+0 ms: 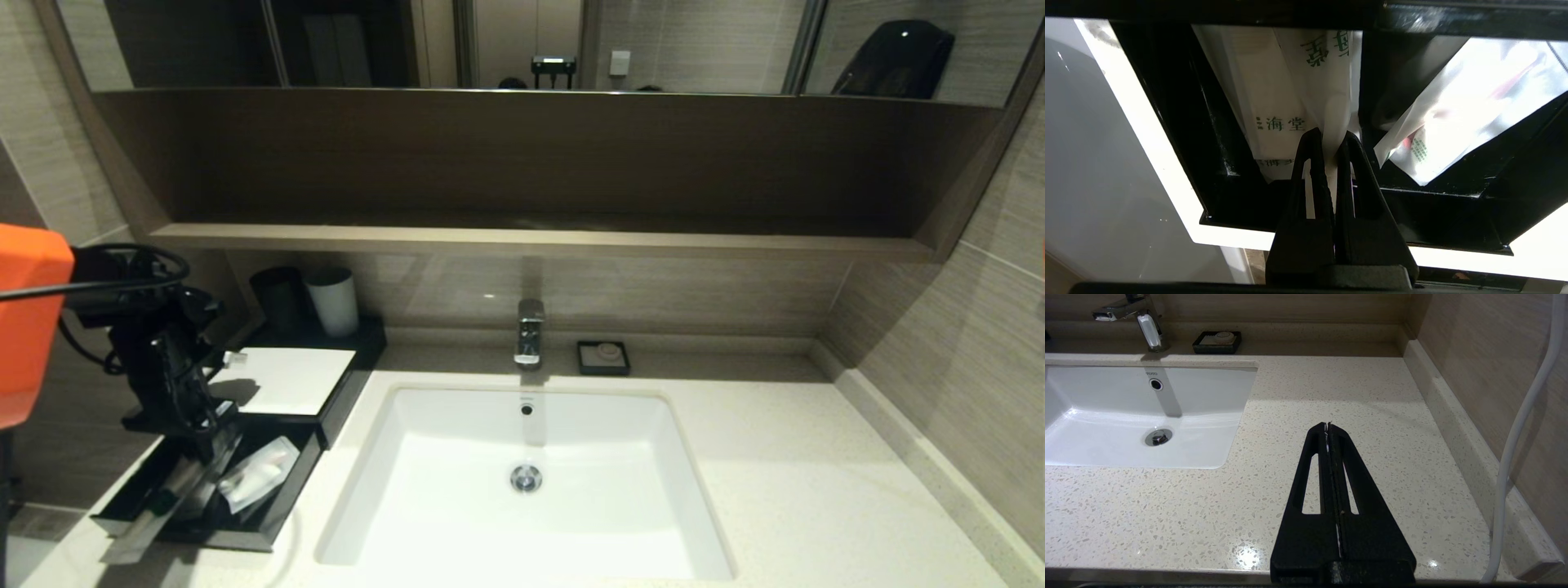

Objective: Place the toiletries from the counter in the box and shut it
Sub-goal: Place the bathroom toiletry into the drawer

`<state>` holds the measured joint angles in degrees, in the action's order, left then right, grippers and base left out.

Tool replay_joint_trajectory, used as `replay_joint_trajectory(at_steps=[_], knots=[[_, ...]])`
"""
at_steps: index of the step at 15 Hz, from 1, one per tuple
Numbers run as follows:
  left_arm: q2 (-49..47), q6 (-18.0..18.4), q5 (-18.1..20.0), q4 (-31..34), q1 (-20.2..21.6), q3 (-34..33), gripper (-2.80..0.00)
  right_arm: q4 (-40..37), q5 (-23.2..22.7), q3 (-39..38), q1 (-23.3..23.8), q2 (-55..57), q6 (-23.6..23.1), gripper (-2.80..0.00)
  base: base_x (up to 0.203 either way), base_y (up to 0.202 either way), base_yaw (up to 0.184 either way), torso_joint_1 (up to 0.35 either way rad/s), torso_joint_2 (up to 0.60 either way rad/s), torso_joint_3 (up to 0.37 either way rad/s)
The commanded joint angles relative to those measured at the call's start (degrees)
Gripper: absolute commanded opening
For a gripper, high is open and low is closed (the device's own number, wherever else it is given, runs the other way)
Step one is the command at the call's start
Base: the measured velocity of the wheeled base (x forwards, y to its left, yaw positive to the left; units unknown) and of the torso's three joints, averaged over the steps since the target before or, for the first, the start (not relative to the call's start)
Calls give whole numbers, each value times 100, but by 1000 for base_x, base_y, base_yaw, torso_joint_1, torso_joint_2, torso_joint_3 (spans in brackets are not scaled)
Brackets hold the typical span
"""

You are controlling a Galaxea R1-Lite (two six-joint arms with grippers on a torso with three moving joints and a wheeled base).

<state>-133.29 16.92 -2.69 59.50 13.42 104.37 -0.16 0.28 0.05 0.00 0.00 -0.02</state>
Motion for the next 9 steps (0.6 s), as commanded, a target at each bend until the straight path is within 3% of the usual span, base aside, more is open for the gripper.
replay_joint_trajectory(at_steps=[1, 9], knots=[[-31, 9, -3, 26, -24, 48, -280, -2, -1, -3, 0, 0, 2, -280, 0, 0, 0, 0, 0, 0], [-101, 16, -3, 20, -50, 180, -280, -2, -1, -5, 0, 0, -6, -280, 0, 0, 0, 0, 0, 0]])
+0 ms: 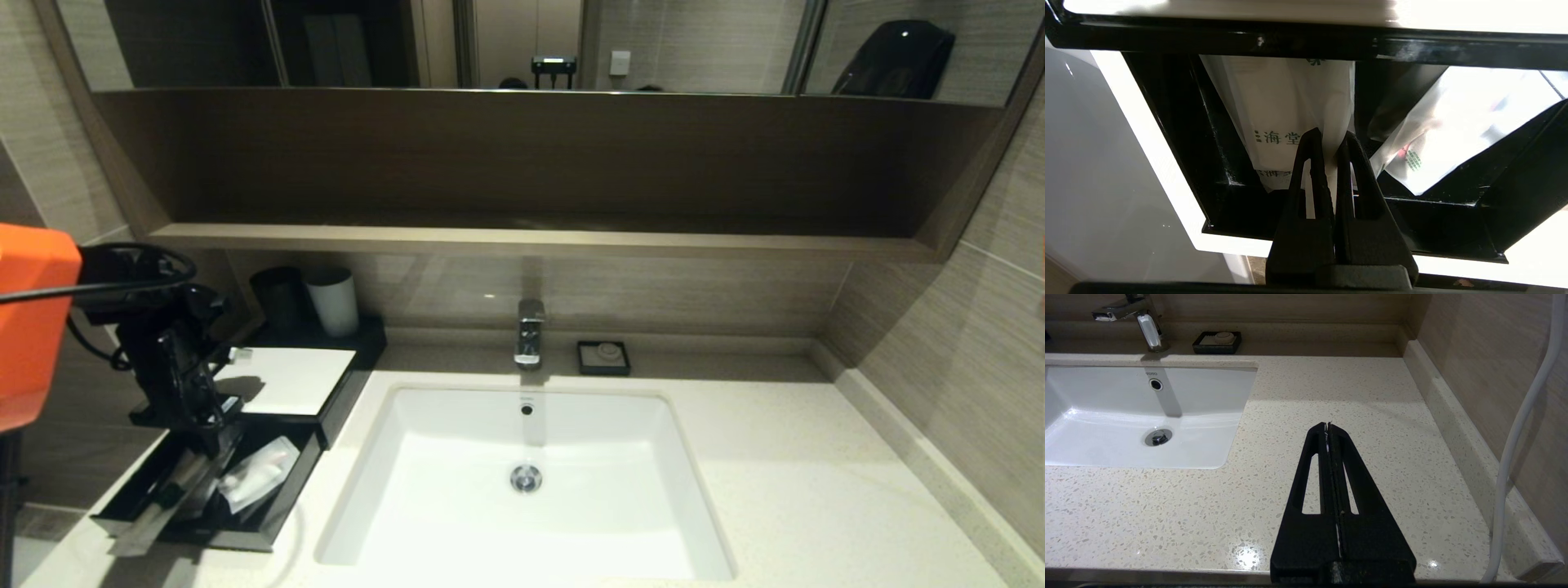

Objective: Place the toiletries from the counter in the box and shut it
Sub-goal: Place the bathroom toiletry into the drawer

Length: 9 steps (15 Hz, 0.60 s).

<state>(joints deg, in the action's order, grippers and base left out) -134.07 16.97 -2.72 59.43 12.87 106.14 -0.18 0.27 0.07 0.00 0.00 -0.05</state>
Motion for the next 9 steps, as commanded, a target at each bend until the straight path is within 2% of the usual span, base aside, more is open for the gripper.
replay_joint_trajectory(at_steps=[1, 7, 8, 9], knots=[[-56, 8, -1, -1, 5, 3, -280, 1, 0, -5, 0, 0, -4, -280, 0, 0, 0, 0, 0, 0], [-84, 8, 0, -19, 5, -6, -280, 1, 0, -1, 0, 0, -4, -280, 0, 0, 0, 0, 0, 0], [-89, 8, 3, -19, 11, 8, 0, 1, 0, 1, 0, 0, 3, -280, 0, 0, 0, 0, 0, 0], [-93, 17, -1, -19, 5, 12, 0, 4, 0, -6, 0, -1, -1, -280, 0, 0, 0, 0, 0, 0]])
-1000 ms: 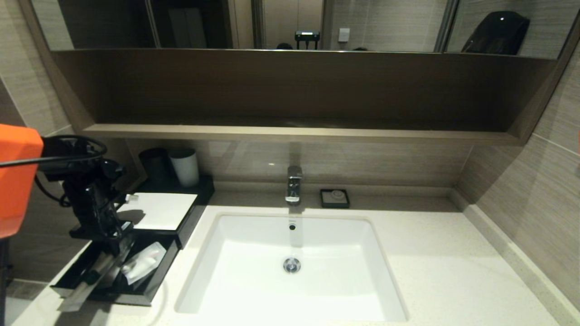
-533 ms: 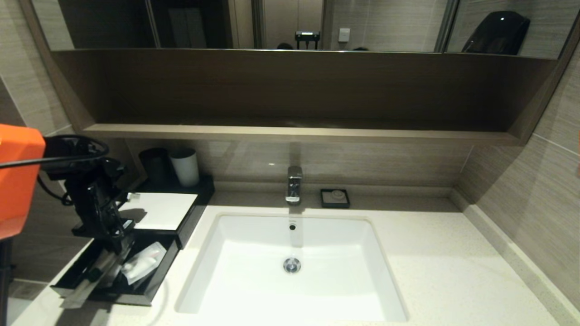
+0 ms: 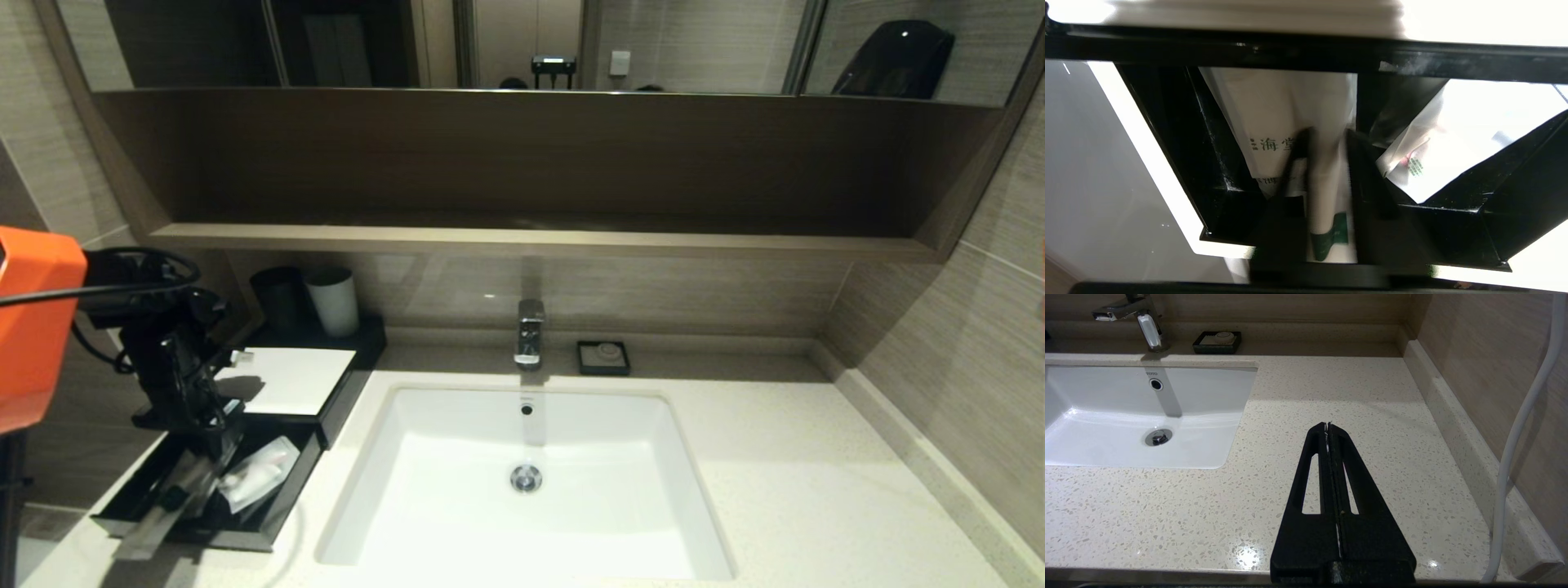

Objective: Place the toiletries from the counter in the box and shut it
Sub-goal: Place the bathroom toiletry into the drawer

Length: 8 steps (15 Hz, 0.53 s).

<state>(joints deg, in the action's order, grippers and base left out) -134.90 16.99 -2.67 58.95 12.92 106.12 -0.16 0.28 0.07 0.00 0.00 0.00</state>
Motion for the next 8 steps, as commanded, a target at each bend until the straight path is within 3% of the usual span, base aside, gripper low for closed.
replay_joint_trajectory(at_steps=[1, 8], knots=[[-10, 15, -5, 28, 0, 23, 0, -2, -1, -1, -1, -1, -5, -280, 0, 0, 0, 0, 0, 0], [351, -2, 3, 121, 8, -2, 0, -2, -1, -3, 0, 0, -9, -280, 0, 0, 0, 0, 0, 0]])
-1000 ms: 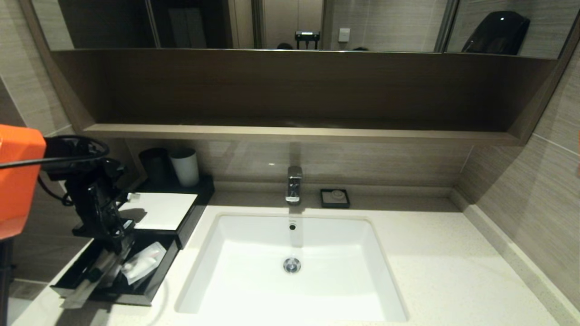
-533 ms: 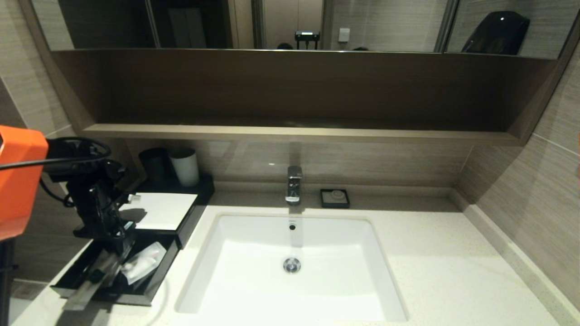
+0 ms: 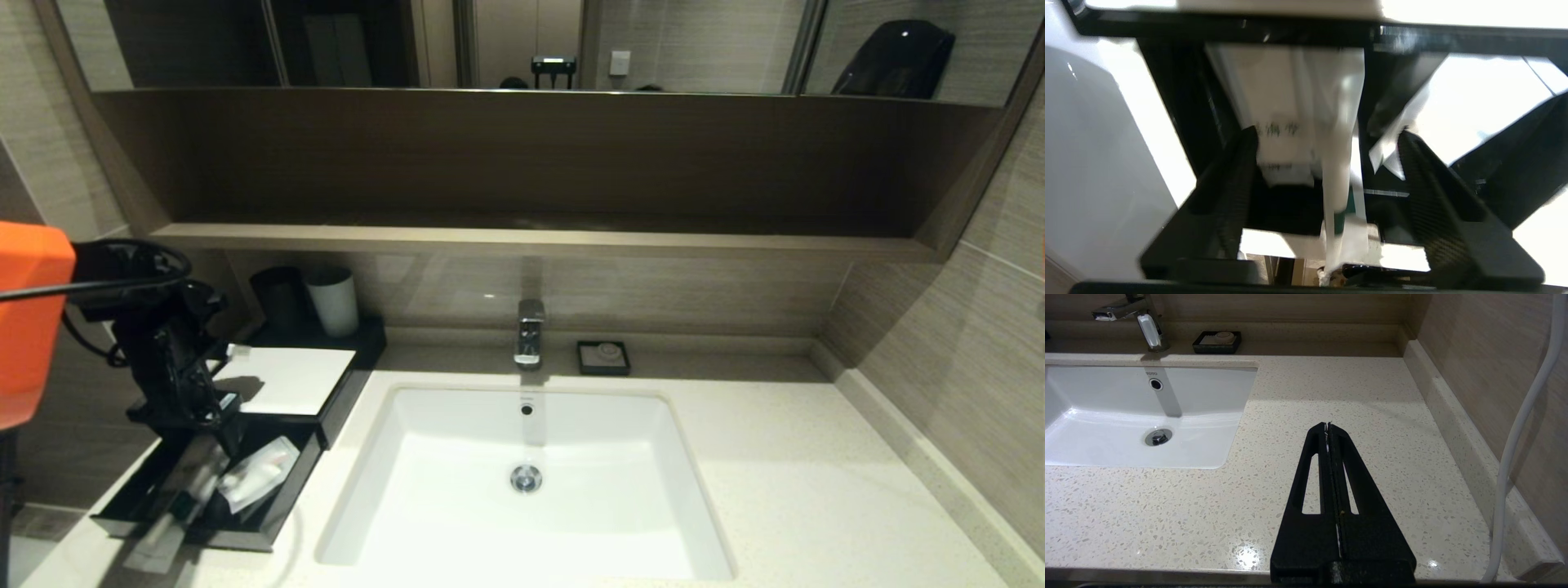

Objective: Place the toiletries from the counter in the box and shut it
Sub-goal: Place the bathroom toiletry into the drawer

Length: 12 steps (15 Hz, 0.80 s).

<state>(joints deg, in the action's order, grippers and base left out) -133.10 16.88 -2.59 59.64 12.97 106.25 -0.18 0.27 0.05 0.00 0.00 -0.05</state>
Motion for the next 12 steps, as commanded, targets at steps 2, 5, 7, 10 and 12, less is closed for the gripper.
replay_joint_trajectory(at_steps=[2, 5, 7, 10, 12], knots=[[367, -6, 0, 120, 4, -18, 0, 1, 0, 4, 0, 0, -4, -280, 0, 0, 0, 0, 0, 0], [843, -33, 55, 440, 11, -65, 0, 1, 0, -1, 0, 0, 0, -280, 0, 0, 0, 0, 0, 0], [1263, -60, 102, 613, 12, -288, 0, 1, 0, -3, 0, 0, -4, -280, 0, 0, 0, 0, 0, 0], [1813, -69, 309, 628, 28, -1014, -280, 1, 0, 3, 0, 0, 0, -280, 0, 0, 0, 0, 0, 0], [2190, -75, 345, 596, 42, -1607, -280, 1, 0, -1, 0, 0, -4, -280, 0, 0, 0, 0, 0, 0]])
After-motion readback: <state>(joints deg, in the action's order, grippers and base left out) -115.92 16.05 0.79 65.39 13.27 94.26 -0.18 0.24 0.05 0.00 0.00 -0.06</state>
